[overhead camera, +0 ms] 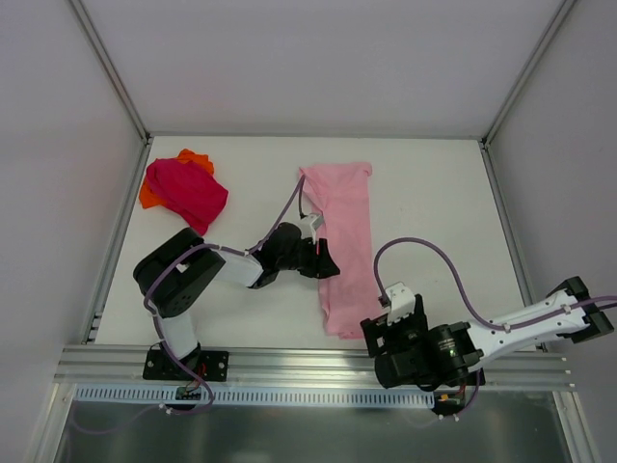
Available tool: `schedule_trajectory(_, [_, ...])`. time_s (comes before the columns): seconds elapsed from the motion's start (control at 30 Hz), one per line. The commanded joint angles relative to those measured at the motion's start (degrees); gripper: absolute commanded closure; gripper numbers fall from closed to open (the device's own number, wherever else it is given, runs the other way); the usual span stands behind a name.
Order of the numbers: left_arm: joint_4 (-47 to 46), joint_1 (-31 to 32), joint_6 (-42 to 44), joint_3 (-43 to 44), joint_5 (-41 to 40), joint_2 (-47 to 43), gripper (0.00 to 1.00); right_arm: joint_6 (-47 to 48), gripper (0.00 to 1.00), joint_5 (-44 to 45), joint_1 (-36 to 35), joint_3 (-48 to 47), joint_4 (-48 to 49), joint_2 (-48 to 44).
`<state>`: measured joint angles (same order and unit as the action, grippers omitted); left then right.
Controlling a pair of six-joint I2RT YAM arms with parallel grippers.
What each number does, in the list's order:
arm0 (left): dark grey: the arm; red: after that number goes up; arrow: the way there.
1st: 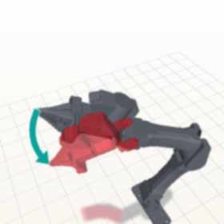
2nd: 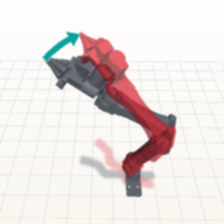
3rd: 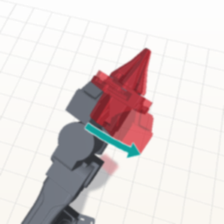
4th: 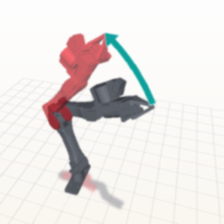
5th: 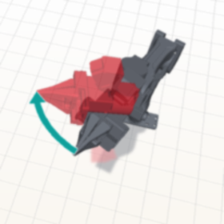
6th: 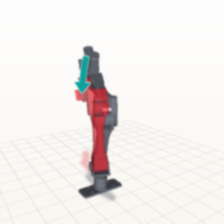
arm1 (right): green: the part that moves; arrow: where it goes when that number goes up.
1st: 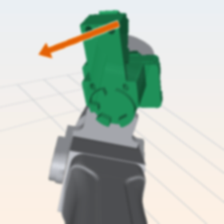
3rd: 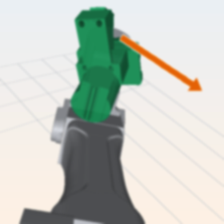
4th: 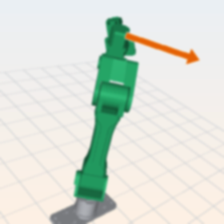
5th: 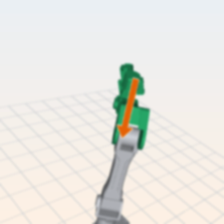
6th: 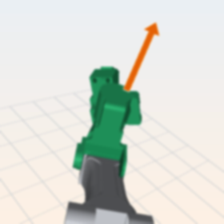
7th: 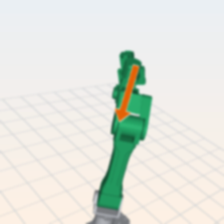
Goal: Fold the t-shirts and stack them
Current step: Rotate the tshirt 90 degrees
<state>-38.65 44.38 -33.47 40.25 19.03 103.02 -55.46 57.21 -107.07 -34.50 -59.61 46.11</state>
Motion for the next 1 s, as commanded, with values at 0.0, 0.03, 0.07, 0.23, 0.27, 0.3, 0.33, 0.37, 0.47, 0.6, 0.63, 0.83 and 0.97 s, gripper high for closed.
schedule_trajectory(0.0, [-3.7,-0.8,0.1,-0.5,-0.4,-2.4,0.55,6.5,0.02,0.9,0.0,3.7,20.4,-3.9])
schedule_trajectory(0.03, [-3.8,-0.8,0.0,-0.4,-0.2,-2.2,0.55,9.3,0.02,1.2,0.0,5.6,22.5,-6.4])
schedule_trajectory(0.07, [-4.0,-0.9,-0.1,-0.4,-0.1,-2.0,0.55,10.4,0.02,1.6,0.0,6.0,24.1,-7.4])
schedule_trajectory(0.23, [-4.3,-0.8,-0.4,-0.3,-0.1,-1.4,0.55,14.2,0.02,4.9,1.2,-0.2,23.4,-1.4])
schedule_trajectory(0.27, [-4.5,-0.8,-0.5,-0.3,-0.1,-1.3,0.55,12.4,0.0,8.6,1.3,-3.0,15.7,1.9])
schedule_trajectory(0.3, [-4.6,-0.8,-0.5,-0.3,-0.1,-1.2,0.55,9.2,0.0,11.1,1.8,-5.8,9.7,5.5])
schedule_trajectory(0.33, [-4.8,-0.8,-0.6,-0.2,-0.1,-1.1,0.55,0.5,0.0,13.3,2.8,-11.5,3.8,12.4])
schedule_trajectory(0.37, [-5.0,-0.8,-1.0,-0.2,0.0,-0.9,0.55,-5.0,0.0,16.8,4.1,-13.8,-9.3,15.5])
schedule_trajectory(0.47, [-5.8,-0.8,-1.5,-0.1,0.8,-0.4,0.55,-17.1,0.0,20.8,7.8,-18.7,-21.9,21.1])
schedule_trajectory(0.6, [-6.7,-0.8,-2.3,0.9,1.7,0.9,0.55,-21.6,0.0,21.7,12.4,-18.3,-22.9,21.4])
schedule_trajectory(0.63, [-7.0,-0.8,-2.6,1.0,2.1,1.1,0.55,-15.3,0.0,21.8,13.4,-17.5,-15.8,21.0])
schedule_trajectory(0.83, [-6.6,-1.1,-2.3,1.0,1.8,1.1,0.55,24.8,0.0,15.6,26.4,-3.0,37.6,15.4])
schedule_trajectory(0.97, [-6.1,-1.6,-1.9,0.7,1.9,0.8,0.56,39.7,0.0,3.7,37.1,3.0,55.3,12.8])
